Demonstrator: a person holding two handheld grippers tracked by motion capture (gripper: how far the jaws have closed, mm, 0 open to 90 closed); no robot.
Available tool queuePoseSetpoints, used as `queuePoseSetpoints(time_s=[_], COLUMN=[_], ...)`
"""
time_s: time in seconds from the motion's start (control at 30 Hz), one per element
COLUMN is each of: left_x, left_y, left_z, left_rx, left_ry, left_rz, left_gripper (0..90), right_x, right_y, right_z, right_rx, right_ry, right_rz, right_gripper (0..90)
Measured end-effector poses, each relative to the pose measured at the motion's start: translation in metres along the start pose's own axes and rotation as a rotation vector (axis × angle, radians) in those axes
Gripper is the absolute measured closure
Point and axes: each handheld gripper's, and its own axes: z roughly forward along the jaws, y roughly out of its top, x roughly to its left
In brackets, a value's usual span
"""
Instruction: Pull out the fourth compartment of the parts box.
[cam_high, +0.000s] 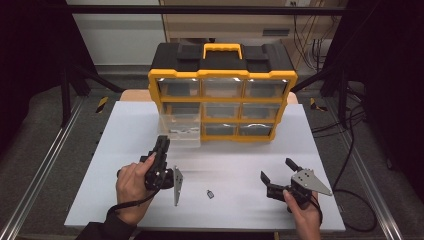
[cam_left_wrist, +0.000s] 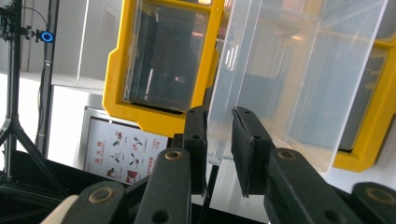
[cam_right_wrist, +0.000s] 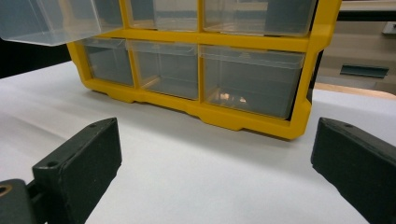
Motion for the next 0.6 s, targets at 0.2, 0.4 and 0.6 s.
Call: queuePoseSetpoints(time_s=[0.2,0.4,0.6], left_x=[0.0006,0.0022,0.001], left_y=[0.0011,0.0036,0.0027], left_z=[0.0014,0.0058,0.0057], left_rx=[0.003,0.006,0.012], left_ry=[-0.004,0.002,-0.014], left_rz=[-0.01,-0.024,-0.072], left_gripper=[75.5,75.4,71.8], right_x=[0.0,0.0002,-0.0003], right_y=[0.0,0.0,0.0001], right_z=[0.0,0.0,-0.0001], right_rx=[0.0,0.003,-0.001], right_ry=[0.0,0.001,0.002], right_rz=[0.0,-0.003,0.0], right_gripper=[2.1,2.0,2.0])
